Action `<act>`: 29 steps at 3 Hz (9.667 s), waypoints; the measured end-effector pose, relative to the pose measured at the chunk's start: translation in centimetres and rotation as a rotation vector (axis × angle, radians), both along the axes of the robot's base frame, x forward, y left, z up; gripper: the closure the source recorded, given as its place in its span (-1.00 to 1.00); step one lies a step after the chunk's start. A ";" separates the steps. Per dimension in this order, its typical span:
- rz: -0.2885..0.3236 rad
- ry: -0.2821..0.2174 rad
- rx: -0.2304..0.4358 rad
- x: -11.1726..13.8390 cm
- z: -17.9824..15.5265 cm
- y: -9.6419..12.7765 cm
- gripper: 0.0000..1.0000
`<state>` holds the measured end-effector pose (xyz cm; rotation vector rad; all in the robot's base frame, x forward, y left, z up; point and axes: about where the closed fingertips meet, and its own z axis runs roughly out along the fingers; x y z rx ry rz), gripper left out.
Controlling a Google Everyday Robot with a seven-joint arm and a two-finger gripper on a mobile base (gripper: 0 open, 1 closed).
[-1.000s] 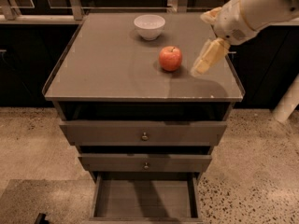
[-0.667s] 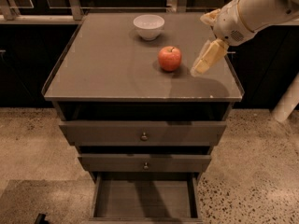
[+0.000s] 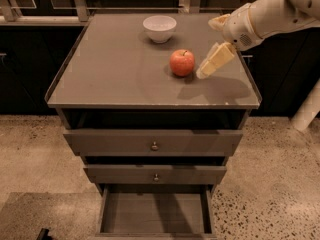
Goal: Place apple into bottom drawer
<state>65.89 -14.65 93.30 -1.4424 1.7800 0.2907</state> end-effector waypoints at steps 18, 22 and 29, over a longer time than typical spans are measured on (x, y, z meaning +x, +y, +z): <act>-0.310 0.004 0.826 -17.5 -12.4 8.7 1.00; -0.631 0.266 0.807 -20.7 -28.9 9.5 1.00; -0.995 0.904 0.795 -18.5 -61.4 10.9 1.00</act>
Offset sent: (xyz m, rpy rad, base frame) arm 0.0779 0.0272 -0.0503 0.2027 0.0952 0.0249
